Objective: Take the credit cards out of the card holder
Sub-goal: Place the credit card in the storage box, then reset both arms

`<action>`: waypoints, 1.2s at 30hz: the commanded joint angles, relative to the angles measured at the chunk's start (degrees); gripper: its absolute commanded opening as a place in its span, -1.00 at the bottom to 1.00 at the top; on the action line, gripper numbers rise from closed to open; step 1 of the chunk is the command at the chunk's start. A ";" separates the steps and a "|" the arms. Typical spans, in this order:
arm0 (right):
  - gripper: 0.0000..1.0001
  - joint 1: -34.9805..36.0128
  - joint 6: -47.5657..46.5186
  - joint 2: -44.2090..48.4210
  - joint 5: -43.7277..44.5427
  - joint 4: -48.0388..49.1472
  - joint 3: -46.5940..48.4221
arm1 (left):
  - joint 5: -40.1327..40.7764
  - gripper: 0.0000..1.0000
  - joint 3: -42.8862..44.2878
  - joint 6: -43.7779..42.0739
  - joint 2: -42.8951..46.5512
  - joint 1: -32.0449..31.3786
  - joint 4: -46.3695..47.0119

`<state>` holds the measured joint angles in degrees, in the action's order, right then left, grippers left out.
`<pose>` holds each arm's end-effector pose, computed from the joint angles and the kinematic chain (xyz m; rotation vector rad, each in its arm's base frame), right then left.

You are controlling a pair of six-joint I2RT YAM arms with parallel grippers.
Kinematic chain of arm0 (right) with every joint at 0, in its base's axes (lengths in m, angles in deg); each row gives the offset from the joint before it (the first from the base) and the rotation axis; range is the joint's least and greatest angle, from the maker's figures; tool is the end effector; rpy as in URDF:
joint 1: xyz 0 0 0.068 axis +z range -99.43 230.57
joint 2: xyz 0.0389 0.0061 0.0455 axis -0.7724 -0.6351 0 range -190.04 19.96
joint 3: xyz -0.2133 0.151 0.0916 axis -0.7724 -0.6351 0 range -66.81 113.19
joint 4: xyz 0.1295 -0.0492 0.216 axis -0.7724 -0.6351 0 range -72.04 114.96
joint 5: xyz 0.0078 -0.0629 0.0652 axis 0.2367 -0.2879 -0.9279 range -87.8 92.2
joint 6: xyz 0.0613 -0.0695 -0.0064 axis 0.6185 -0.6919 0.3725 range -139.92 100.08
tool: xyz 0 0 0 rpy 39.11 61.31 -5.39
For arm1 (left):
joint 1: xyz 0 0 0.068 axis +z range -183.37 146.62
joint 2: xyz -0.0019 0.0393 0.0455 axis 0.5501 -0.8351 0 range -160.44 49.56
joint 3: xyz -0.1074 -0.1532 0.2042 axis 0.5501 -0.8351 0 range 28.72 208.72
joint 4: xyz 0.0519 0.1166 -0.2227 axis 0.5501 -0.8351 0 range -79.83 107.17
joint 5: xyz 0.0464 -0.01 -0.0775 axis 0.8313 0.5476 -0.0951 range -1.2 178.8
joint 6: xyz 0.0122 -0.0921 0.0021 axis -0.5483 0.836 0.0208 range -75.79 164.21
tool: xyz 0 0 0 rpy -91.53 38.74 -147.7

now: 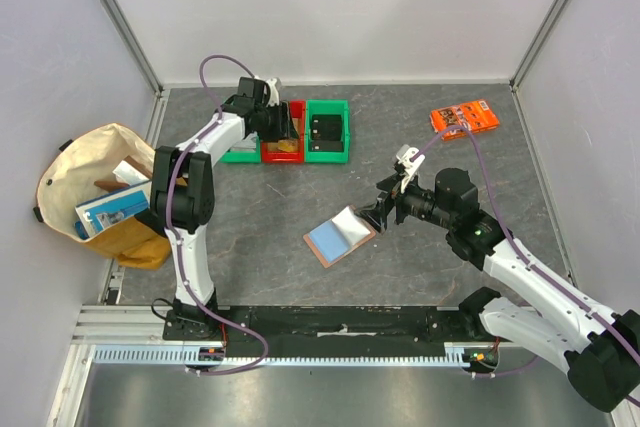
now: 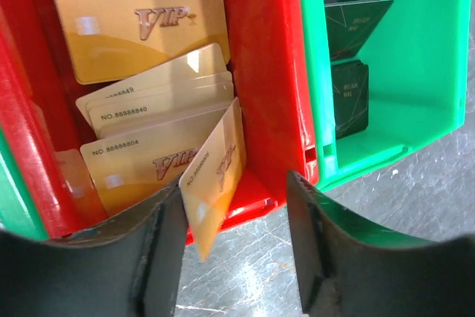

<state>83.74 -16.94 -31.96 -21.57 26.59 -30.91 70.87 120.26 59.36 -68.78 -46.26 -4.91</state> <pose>0.1887 0.1635 0.2788 -0.7748 1.7112 0.8171 0.4715 -0.1343 0.1793 0.0967 2.4561 -0.5985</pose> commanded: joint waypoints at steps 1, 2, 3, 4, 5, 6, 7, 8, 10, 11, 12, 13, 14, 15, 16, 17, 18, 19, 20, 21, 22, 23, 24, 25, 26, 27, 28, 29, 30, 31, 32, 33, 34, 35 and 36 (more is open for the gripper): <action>0.96 0.05 0.00 0.94 1.62 0.57 0.22 | 3.69 0.35 3.98 -1.88 3.73 0.23 -2.95; 0.96 0.05 0.09 0.94 1.88 0.48 0.40 | 4.83 0.41 4.60 -2.58 4.61 0.23 -3.66; 0.96 0.05 0.27 0.94 2.23 0.05 0.57 | 5.97 0.48 5.30 -3.29 5.74 0.23 -4.45; 0.96 -0.03 0.44 0.94 2.76 -0.22 0.66 | 6.94 0.52 5.74 -3.90 6.97 0.23 -5.07; 0.96 0.05 0.62 1.03 3.72 -0.57 0.84 | 7.99 0.54 6.01 -4.43 8.21 0.23 -5.42; 0.96 0.05 0.97 1.21 4.77 -0.92 1.19 | 8.96 0.54 6.18 -4.78 9.87 0.23 -5.77; 0.96 -0.03 1.23 1.56 5.74 -1.19 1.19 | 9.84 0.57 6.10 -5.05 11.37 0.14 -5.86; 0.96 0.05 1.58 1.82 7.06 -1.36 1.19 | 10.80 0.64 5.84 -5.14 13.21 0.23 -5.95; 0.96 0.05 2.64 2.44 10.04 -1.45 1.63 | 12.48 0.75 5.57 -5.23 16.55 0.14 -6.74; 0.96 0.05 2.82 2.87 11.45 -3.45 1.72 | 12.92 0.77 4.96 -5.23 18.66 0.23 -6.74; 0.96 0.05 3.17 3.40 12.77 -4.17 1.89 | 13.53 0.81 4.26 -5.05 20.68 0.23 -6.74; 0.96 0.05 3.60 3.93 14.87 -4.87 2.15 | 13.97 0.81 3.12 -4.70 24.00 0.23 -6.65; 0.96 0.05 4.22 4.72 17.24 -5.66 2.42 | 14.50 0.81 1.54 -4.26 26.91 0.14 -6.31; 0.96 0.05 5.01 5.42 20.48 -6.98 2.51 | 15.03 0.82 -0.30 -3.91 29.72 0.23 -5.69; 0.96 0.05 5.54 6.47 23.39 -8.03 2.77 | 15.47 0.82 -2.93 -3.39 33.58 0.23 -4.47; 0.96 0.05 6.24 7.61 27.86 -9.35 2.86 | 16.08 0.83 -5.56 -2.77 37.62 0.23 -3.15; 0.96 0.05 6.42 8.67 31.55 -10.49 3.03 | 16.52 0.89 -8.90 -2.16 41.31 0.23 -1.49; 0.96 0.05 6.94 9.90 34.72 -11.81 3.12 | 16.96 0.89 -12.15 -1.63 45.79 0.14 -0.08; 0.96 0.05 7.30 11.13 38.15 -12.69 3.30 | 17.14 0.89 -14.97 -1.27 49.58 0.23 0.89; 0.96 0.05 7.21 12.53 40.79 -13.75 3.39 | 17.66 0.89 -17.95 -0.58 54.05 0.23 1.69; 0.96 0.05 7.21 13.59 43.95 -14.63 3.56 | 17.67 0.90 -21.72 0.04 58.45 0.14 2.30; 0.96 -0.03 7.39 14.91 46.42 -15.51 3.74 | 20.02 0.90 -24.20 0.57 62.32 0.23 2.75; 0.96 -0.03 7.47 16.31 48.36 -16.47 3.91 | 21.00 0.89 -26.92 1.27 66.88 0.23 2.92; 0.96 0.05 7.30 18.15 50.38 -17.26 4.18 | 22.66 0.89 -29.30 2.23 70.84 0.23 2.93; 0.96 0.05 7.21 19.39 52.23 -17.97 4.27 | 23.98 0.89 -32.02 3.11 75.58 0.14 2.93; 0.96 0.05 7.04 20.88 53.38 -18.67 4.44 | 25.04 0.90 -34.66 4.60 81.81 0.14 2.93; 0.96 0.05 6.60 22.11 54.35 -19.64 4.53 | 26.01 0.90 -36.86 5.57 85.78 0.23 2.93; 0.96 0.05 6.42 23.69 55.23 -20.43 4.70 | 26.63 0.89 -39.14 6.37 90.35 0.14 2.93; 0.96 -0.03 6.25 25.19 56.19 -20.96 4.71 | 27.07 0.90 -41.08 6.72 94.66 0.14 2.84; 0.96 0.05 6.33 26.86 56.90 -21.57 4.53 | 27.68 0.90 -43.27 7.07 98.09 0.23 2.49; 0.96 0.05 6.25 28.87 57.43 -21.49 4.09 | 28.82 0.90 -45.21 7.86 102.04 0.23 1.88; 0.96 0.05 6.25 30.72 57.61 -21.32 3.31 | 30.49 0.90 -46.97 8.57 105.22 0.23 1.26; 0.96 0.05 6.33 33.00 57.69 -20.97 2.60 | 32.16 0.90 -49.08 9.27 108.82 0.23 0.65; 0.96 0.05 6.33 35.03 57.87 -20.96 1.81 | 33.65 0.90 -50.92 9.54 111.90 0.23 0.21; 0.96 0.05 5.98 36.70 58.31 -20.79 1.20 | 34.88 0.90 -52.94 9.63 115.15 0.23 0.03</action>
<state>83.74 -10.49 -1.07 32.22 6.28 -28.51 98.41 73.91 64.72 38.36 -46.26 -3.58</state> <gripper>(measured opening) 0.979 0.950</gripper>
